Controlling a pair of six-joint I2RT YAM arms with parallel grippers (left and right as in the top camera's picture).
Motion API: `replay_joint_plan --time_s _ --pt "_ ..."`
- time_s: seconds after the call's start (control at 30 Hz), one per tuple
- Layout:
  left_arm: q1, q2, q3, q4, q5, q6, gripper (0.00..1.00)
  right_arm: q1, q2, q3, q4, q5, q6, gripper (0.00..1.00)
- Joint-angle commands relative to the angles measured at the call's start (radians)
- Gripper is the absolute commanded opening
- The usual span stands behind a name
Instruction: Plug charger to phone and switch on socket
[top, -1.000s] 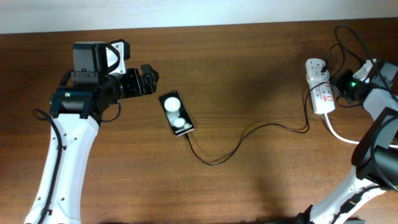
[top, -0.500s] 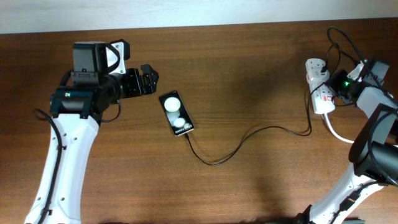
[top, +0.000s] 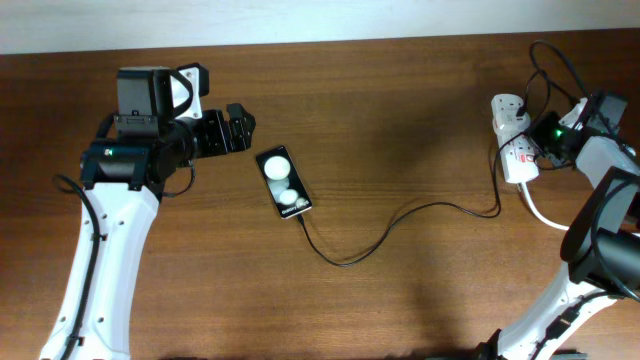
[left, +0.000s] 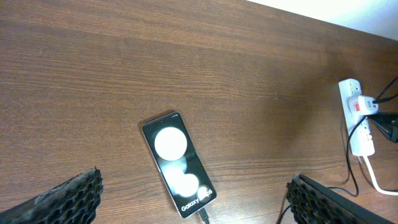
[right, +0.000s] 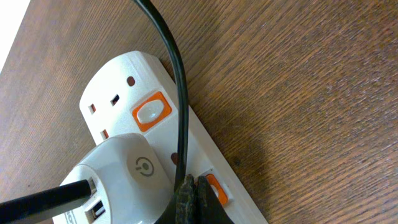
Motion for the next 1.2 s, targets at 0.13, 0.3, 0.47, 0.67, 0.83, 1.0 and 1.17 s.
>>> replay_joint_plan --time_s 0.13,0.3,0.47,0.67,0.83,1.0,1.17 --pt "0.005 -0.019 0.006 0.002 0.007 0.005 0.99 0.064 0.023 -0.021 -0.079 -0.034 0.005 0.04" --pt "0.005 -0.019 0.006 0.002 0.007 0.005 0.99 0.067 0.023 -0.021 -0.094 -0.034 0.005 0.04" --pt "0.005 -0.019 0.006 0.002 0.007 0.005 0.99 0.079 0.023 -0.021 -0.097 -0.039 0.005 0.04" --pt "0.005 -0.019 0.006 0.002 0.007 0.005 0.99 0.08 0.023 -0.021 -0.098 -0.043 0.005 0.04" --pt "0.005 -0.019 0.006 0.002 0.007 0.005 0.99 -0.014 -0.054 -0.02 -0.136 -0.041 0.001 0.04" --pt "0.005 -0.019 0.006 0.002 0.007 0.005 0.99 -0.138 -0.311 -0.02 -0.266 -0.114 0.0 0.04" --pt "0.005 -0.019 0.006 0.002 0.007 0.005 0.99 -0.1 -0.567 -0.02 -0.381 -0.365 -0.112 0.04"
